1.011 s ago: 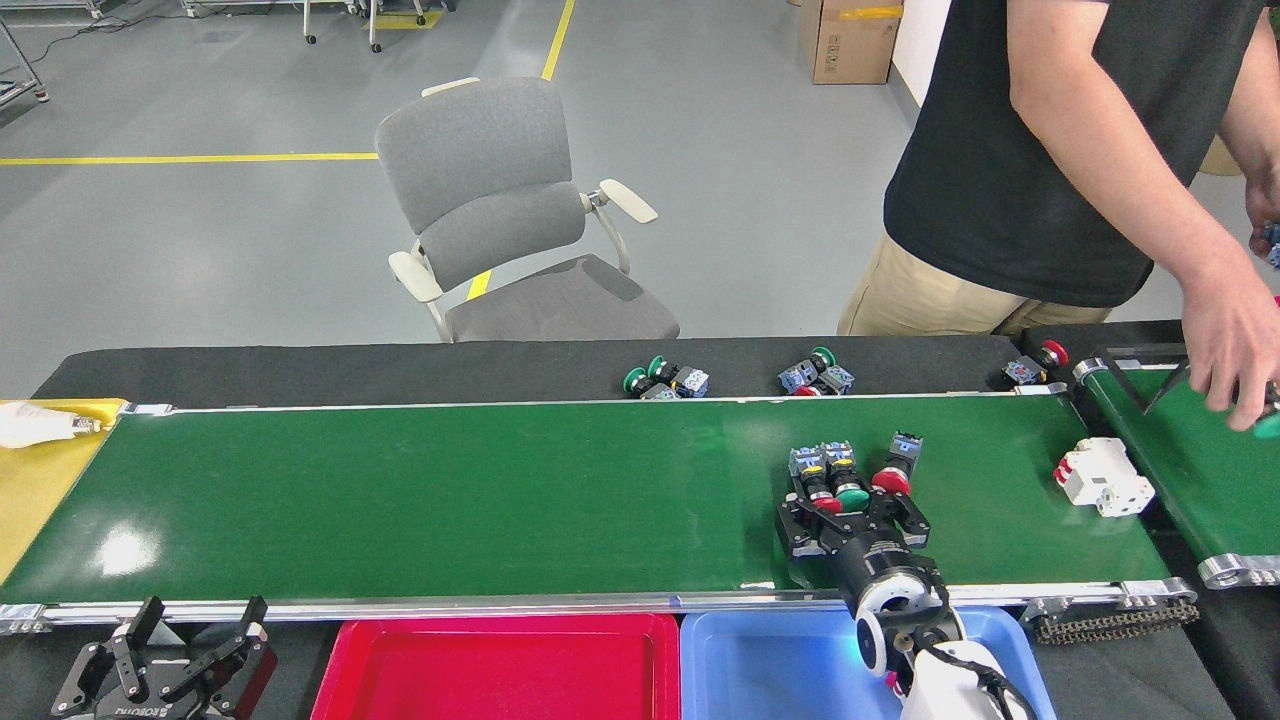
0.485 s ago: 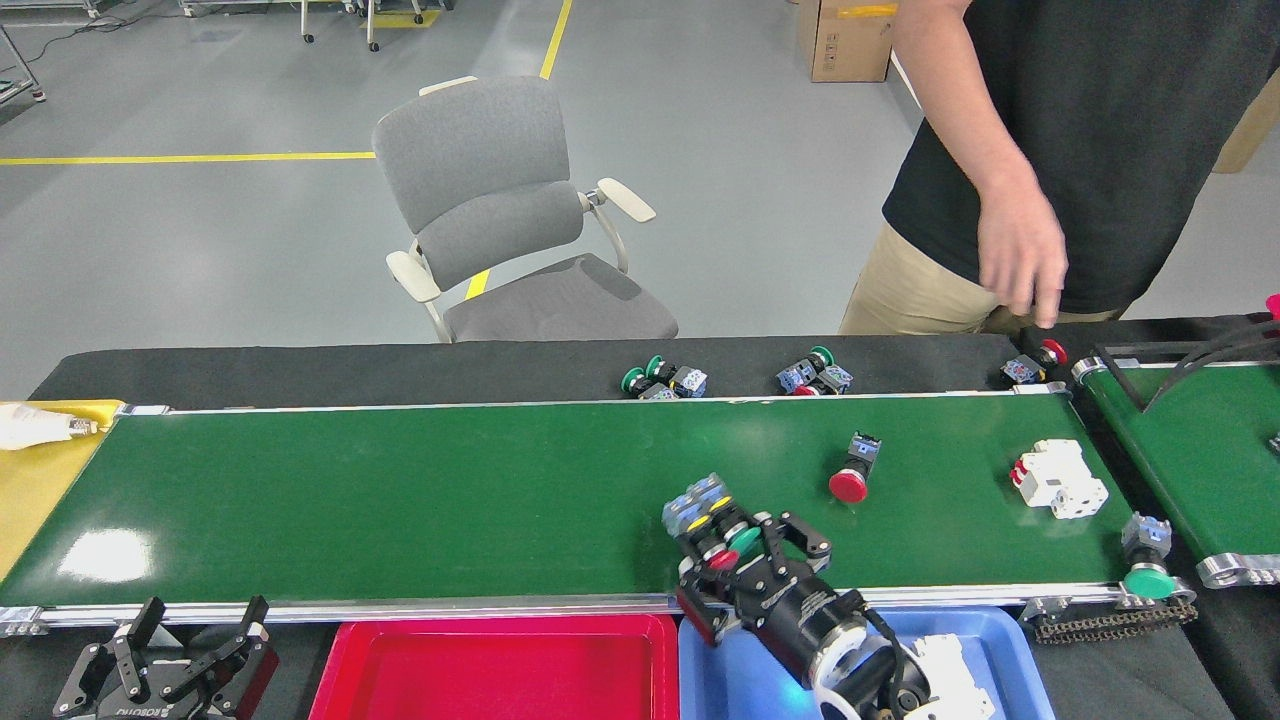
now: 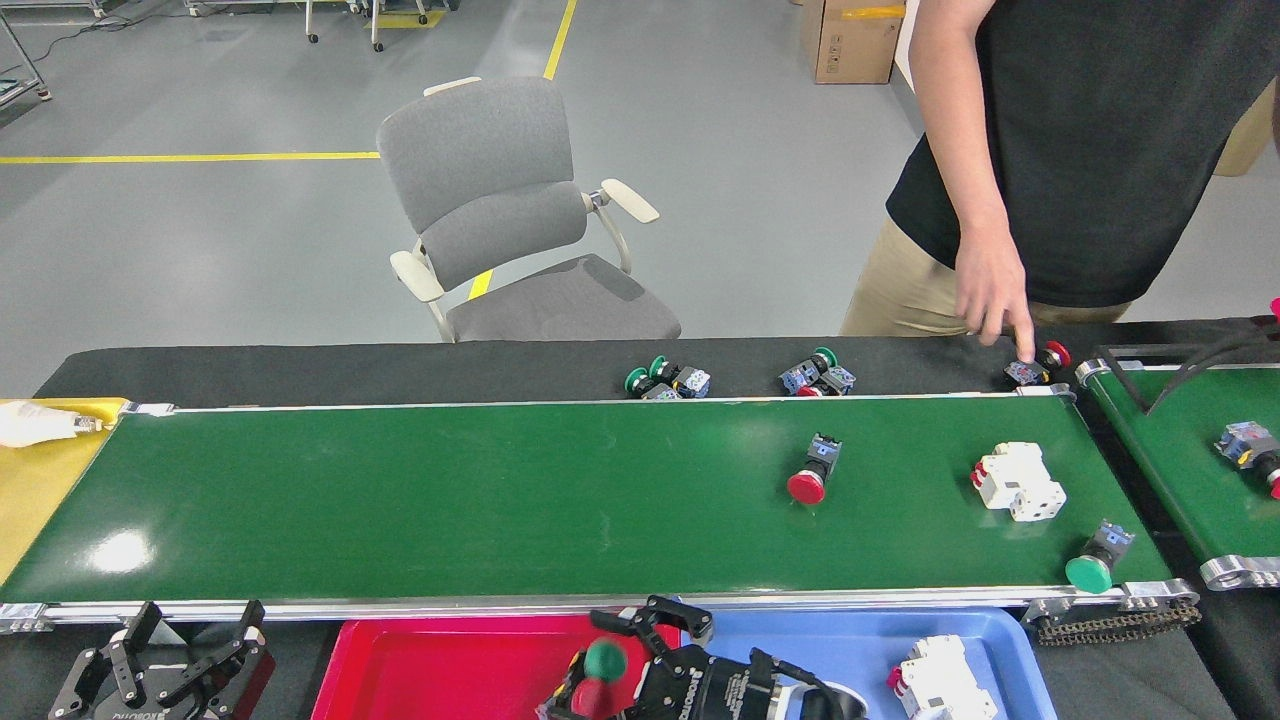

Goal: Pick switch part from conveyor to tray

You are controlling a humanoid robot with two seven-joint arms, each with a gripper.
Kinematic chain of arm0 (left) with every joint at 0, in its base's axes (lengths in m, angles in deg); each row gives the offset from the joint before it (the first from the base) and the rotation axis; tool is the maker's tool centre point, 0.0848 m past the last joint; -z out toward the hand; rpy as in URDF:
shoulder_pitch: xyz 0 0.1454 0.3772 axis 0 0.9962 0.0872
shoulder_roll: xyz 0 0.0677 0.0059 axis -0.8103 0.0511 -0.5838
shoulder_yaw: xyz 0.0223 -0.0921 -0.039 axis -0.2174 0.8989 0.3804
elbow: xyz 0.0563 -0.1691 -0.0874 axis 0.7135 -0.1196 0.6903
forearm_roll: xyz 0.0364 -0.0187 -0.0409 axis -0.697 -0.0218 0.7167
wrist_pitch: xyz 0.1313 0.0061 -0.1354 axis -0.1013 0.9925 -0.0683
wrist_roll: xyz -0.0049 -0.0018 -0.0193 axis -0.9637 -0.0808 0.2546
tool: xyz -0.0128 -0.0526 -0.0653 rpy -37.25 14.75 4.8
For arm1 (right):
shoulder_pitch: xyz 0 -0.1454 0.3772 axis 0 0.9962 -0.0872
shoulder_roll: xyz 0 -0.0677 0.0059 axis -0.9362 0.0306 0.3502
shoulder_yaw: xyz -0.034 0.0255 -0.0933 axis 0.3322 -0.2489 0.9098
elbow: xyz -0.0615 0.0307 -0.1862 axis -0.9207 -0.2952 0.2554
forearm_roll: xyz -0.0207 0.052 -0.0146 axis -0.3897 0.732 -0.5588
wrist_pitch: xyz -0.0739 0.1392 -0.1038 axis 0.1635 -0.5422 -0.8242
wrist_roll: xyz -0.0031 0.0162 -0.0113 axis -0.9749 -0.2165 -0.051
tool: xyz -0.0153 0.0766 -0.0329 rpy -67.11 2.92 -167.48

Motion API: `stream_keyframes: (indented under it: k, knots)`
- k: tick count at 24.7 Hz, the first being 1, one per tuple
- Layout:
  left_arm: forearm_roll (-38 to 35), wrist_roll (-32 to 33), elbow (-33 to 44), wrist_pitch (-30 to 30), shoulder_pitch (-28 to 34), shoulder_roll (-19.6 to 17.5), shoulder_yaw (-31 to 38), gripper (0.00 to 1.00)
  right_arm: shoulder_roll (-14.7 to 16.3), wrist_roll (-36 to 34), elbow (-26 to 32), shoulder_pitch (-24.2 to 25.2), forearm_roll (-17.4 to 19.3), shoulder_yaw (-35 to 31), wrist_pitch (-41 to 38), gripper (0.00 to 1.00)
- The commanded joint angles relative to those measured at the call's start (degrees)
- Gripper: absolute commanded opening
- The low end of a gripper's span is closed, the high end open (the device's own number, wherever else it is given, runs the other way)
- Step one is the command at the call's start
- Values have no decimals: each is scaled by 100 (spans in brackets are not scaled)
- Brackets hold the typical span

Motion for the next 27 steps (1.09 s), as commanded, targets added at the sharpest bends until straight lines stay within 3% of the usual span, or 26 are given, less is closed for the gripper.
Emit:
stream_keyframes:
  k: [1,4,7,9,19,27]
  knots:
    - [-4,-14,85,-32,2,-24,55,100,-37,-36,348,179,51,-475,662,100]
    - [5,-14,102,-41,20,-15,55,100,-195,-62,779,812,51,-1407,1822,99]
    - [5,-14,102,-50,20,-15,55,100,-292,-527,1016,1435,42,-1723,3149,99]
    - [-4,-14,111,-59,20,-15,55,100,-231,-633,1052,1576,33,-1732,3703,99]
    - [-13,-14,93,-94,-16,-24,20,100,-204,-519,964,1515,-345,-1688,4863,99]
    - [-22,-14,58,-199,-60,-24,2,100,-222,-247,146,539,-398,-1556,5277,97]
